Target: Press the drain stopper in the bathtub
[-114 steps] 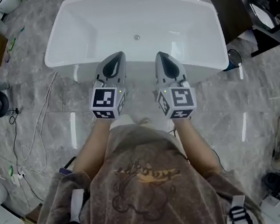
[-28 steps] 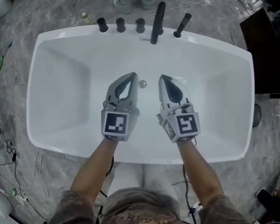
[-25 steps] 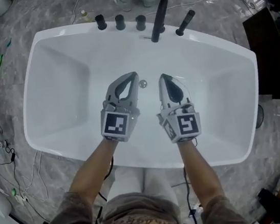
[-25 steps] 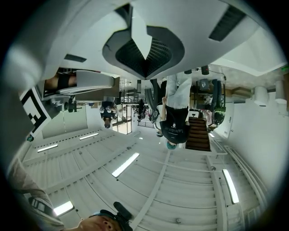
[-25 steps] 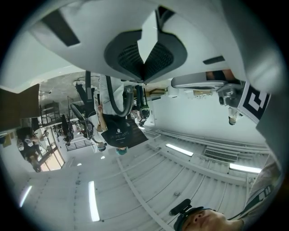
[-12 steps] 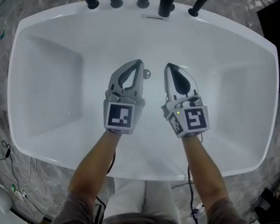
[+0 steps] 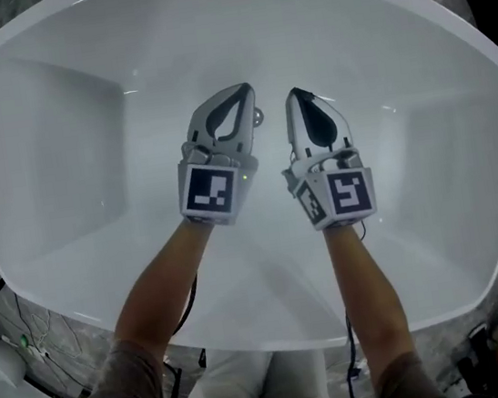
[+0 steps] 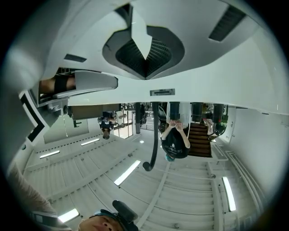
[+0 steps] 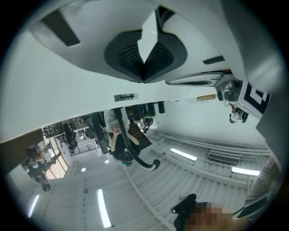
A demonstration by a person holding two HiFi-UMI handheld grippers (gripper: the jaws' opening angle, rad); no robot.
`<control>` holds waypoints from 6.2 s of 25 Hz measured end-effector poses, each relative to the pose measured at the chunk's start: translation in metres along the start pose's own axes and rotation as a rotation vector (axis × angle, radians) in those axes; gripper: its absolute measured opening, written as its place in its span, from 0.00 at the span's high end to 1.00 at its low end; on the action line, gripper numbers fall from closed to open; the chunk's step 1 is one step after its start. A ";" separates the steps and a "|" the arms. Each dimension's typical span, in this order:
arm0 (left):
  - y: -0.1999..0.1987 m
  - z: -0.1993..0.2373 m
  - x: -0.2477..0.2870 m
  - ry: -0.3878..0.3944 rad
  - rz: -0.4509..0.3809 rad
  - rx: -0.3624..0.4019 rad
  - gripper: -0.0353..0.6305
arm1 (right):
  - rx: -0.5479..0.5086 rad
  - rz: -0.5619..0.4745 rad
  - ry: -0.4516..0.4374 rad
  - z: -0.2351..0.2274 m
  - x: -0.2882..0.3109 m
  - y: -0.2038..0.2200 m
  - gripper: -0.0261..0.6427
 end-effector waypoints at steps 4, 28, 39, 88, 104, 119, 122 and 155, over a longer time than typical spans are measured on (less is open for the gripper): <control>0.035 0.004 0.012 -0.014 0.014 -0.007 0.95 | 0.013 0.007 -0.008 -0.006 0.012 0.034 0.96; 0.235 0.010 0.077 0.042 0.390 -0.111 0.95 | 0.112 0.042 0.119 -0.028 0.012 0.148 0.96; 0.334 0.003 0.104 0.062 0.665 -0.198 0.95 | 0.142 0.064 0.147 -0.030 0.010 0.173 0.96; 0.378 -0.013 0.089 0.061 0.864 -0.303 0.94 | 0.155 0.136 0.140 -0.031 0.004 0.172 0.96; 0.164 -0.006 0.014 -0.021 0.788 -0.321 0.94 | 0.115 0.105 0.112 0.037 -0.054 0.022 0.96; -0.038 -0.015 -0.060 -0.046 0.759 -0.359 0.94 | 0.075 0.137 0.107 0.078 -0.102 -0.132 0.96; -0.082 -0.025 -0.076 -0.038 0.752 -0.381 0.94 | 0.077 0.154 0.118 0.084 -0.116 -0.159 0.96; -0.368 -0.084 -0.261 0.112 0.476 -0.273 0.94 | 0.078 0.204 -0.211 0.201 -0.250 -0.348 0.96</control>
Point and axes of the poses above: the fingertips, and each gripper's own axes: x forward along the fingers, z to its left, y out of its underside, the point moved 4 cm from there along -x, backward along the fingers, and after that the axes turned 2 degrees about x, right-handed, at the moved point
